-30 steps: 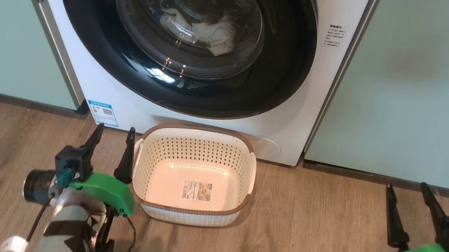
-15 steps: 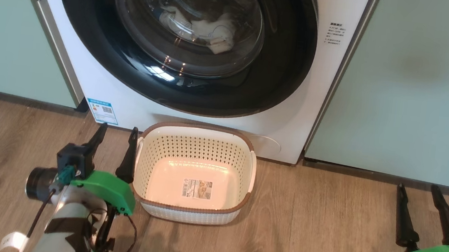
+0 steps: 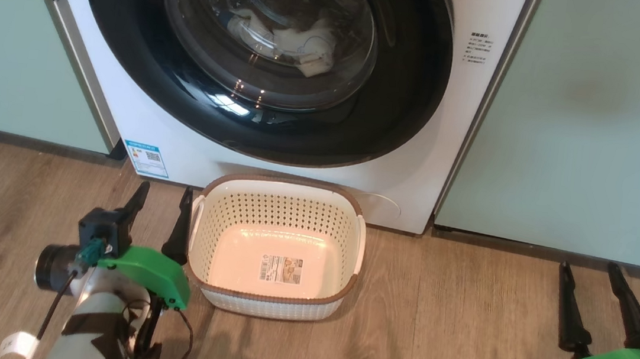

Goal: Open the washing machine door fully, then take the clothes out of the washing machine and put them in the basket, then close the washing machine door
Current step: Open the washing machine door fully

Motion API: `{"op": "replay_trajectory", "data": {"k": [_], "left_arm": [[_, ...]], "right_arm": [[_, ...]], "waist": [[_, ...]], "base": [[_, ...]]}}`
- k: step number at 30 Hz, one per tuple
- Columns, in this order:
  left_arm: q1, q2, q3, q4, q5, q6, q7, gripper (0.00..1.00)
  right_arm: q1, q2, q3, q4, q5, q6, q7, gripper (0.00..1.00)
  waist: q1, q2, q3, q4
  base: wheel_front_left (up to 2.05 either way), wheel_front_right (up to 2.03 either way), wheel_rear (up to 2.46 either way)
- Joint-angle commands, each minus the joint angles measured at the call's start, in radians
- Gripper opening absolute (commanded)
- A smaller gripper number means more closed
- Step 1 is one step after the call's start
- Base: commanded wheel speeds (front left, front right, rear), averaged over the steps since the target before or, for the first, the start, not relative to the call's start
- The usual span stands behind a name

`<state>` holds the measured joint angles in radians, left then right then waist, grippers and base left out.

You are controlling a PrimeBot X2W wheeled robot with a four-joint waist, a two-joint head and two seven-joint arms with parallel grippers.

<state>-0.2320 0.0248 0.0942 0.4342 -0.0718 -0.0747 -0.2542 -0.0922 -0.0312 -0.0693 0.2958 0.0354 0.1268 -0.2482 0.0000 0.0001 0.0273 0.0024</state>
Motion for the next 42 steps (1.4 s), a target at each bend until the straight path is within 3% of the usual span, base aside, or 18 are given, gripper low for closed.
{"op": "replay_trajectory", "data": {"k": [1,10,12,14,15,17,29,35,42], "left_arm": [[-0.058,0.025,0.031,-0.026,-0.007,0.005,-0.008,1.00],[-0.059,0.025,0.029,-0.017,-0.008,0.004,-0.008,1.00],[-0.059,0.025,0.029,-0.015,-0.009,0.002,-0.008,1.00],[-0.060,0.025,0.029,-0.012,-0.009,0.001,-0.008,1.00],[-0.060,0.025,0.028,-0.011,-0.009,0.000,-0.008,1.00],[-0.060,0.025,0.026,-0.010,-0.010,-0.001,-0.008,1.00],[-0.066,0.025,-0.012,-0.011,-0.023,-0.001,-0.008,1.00],[-0.074,0.025,-0.038,-0.012,-0.027,-0.003,-0.008,1.00],[-0.086,0.025,-0.060,-0.018,-0.041,0.005,-0.008,1.00]], "right_arm": [[-0.055,-0.019,0.021,-0.027,0.004,0.004,-0.014,1.00],[-0.057,-0.019,0.023,-0.021,0.002,0.004,-0.014,1.00],[-0.056,-0.019,0.021,-0.021,0.004,0.004,-0.014,0.94],[-0.057,-0.019,0.024,-0.023,0.008,0.004,-0.014,0.47],[-0.059,-0.019,0.025,-0.026,0.010,0.004,-0.014,0.37],[-0.063,-0.019,0.027,-0.029,0.029,0.004,-0.014,0.00],[-0.157,-0.019,0.027,0.018,0.387,0.004,-0.014,0.00],[-0.248,-0.032,0.016,0.103,0.715,0.004,-0.014,0.00],[-0.367,-0.139,0.097,0.186,1.113,0.004,0.006,0.00]], "waist": [[0.0000,-0.0001,0.000,0.000],[0.0000,-0.0001,0.000,0.001],[0.0000,-0.0001,-0.001,0.002],[0.0000,-0.0001,0.000,0.003],[0.0000,-0.0001,0.000,0.003],[0.0000,-0.0001,0.002,0.004],[0.0000,-0.0001,0.032,0.021],[0.0000,-0.0001,0.061,0.038],[0.0000,-0.0001,0.111,0.061]], "base": [[0.00,0.00,0.00],[0.00,0.00,0.00],[0.00,0.00,0.00],[0.00,0.00,0.00],[0.00,0.00,0.00],[0.00,0.00,0.00],[0.00,0.00,0.00],[0.00,0.00,0.00],[0.00,0.00,0.00]]}}
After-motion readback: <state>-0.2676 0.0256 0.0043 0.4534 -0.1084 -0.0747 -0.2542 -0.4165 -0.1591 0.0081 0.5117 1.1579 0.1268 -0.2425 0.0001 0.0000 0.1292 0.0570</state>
